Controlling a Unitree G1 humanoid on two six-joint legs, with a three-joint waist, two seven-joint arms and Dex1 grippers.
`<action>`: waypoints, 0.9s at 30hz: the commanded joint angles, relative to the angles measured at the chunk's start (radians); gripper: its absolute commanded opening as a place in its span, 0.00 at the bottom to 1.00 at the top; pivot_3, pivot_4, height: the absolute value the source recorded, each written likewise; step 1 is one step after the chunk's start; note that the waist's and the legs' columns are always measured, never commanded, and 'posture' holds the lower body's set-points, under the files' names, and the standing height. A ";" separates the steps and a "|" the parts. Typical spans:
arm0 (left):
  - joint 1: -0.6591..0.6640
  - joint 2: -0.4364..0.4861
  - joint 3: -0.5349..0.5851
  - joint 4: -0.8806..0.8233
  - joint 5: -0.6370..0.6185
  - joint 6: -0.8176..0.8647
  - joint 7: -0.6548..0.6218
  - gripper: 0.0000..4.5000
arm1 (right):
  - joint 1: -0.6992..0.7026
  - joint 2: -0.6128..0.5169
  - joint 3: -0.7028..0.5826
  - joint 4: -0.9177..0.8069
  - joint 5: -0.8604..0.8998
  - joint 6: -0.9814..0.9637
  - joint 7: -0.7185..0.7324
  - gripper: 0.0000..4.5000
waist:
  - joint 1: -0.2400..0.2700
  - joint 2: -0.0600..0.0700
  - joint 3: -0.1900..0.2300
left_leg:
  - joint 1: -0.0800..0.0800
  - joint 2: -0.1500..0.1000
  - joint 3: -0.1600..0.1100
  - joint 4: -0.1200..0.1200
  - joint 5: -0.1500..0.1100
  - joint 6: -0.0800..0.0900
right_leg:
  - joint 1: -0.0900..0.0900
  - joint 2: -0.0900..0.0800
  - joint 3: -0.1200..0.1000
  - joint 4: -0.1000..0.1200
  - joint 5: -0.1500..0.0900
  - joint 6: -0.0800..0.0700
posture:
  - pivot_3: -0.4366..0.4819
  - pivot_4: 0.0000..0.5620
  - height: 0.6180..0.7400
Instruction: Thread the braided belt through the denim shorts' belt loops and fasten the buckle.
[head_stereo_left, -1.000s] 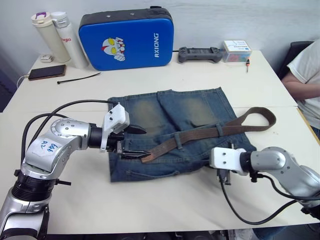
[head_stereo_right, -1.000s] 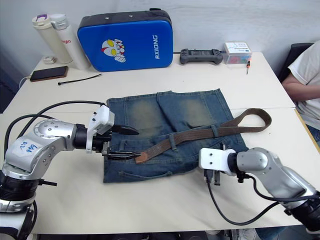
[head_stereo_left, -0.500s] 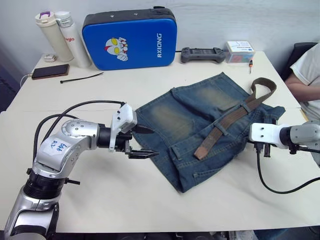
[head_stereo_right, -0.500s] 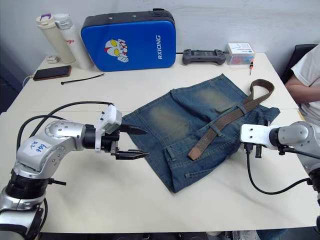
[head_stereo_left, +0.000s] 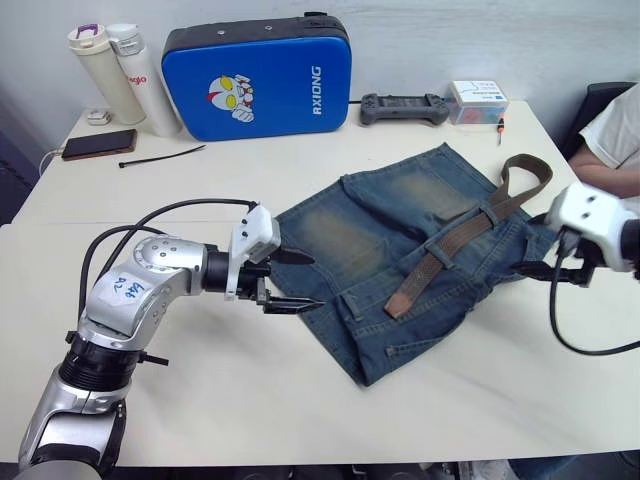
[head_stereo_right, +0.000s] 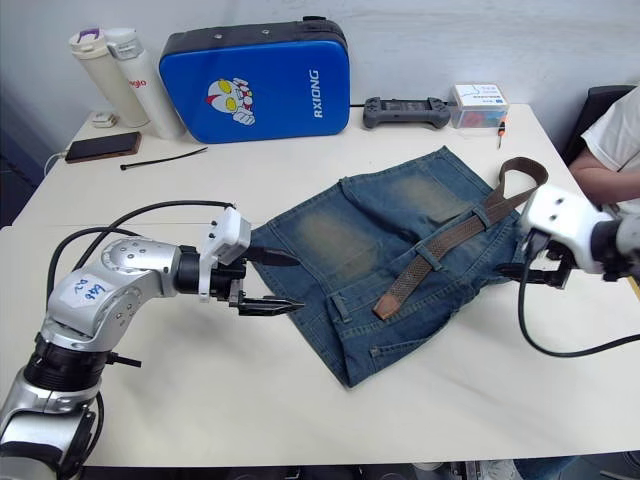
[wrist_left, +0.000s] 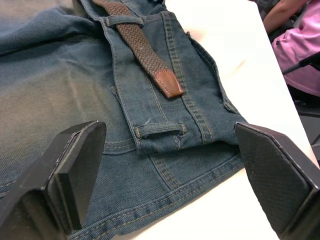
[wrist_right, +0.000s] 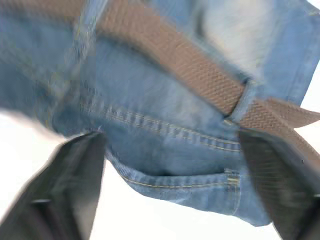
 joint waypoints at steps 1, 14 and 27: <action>-0.021 -0.003 0.006 -0.011 -0.003 -0.015 -0.007 1.00 | 0.050 0.034 -0.094 -0.174 0.204 0.316 -0.008 0.98 | 0.000 0.000 0.000 | 0.000 0.000 0.000 0.000 0.000 0.000 | 0.000 0.000 0.000 0.000 0.000 0.000 | 0.48 0.27 1.00; -0.011 0.002 0.015 -0.026 -0.005 -0.006 0.003 1.00 | -0.025 0.619 -0.500 -0.196 0.647 1.102 -0.615 0.98 | 0.002 -0.001 0.000 | -0.003 -0.001 0.000 0.000 0.001 -0.001 | -0.003 -0.001 0.001 0.002 0.000 0.000 | 0.48 0.27 1.00; -0.002 0.009 0.028 -0.035 -0.005 -0.006 0.019 1.00 | -0.028 0.794 -0.601 -0.054 0.980 1.102 -1.101 0.98 | -0.005 -0.001 0.000 | -0.006 0.000 0.001 0.000 0.001 -0.002 | -0.006 0.000 0.001 0.007 0.000 0.000 | 0.48 0.27 1.00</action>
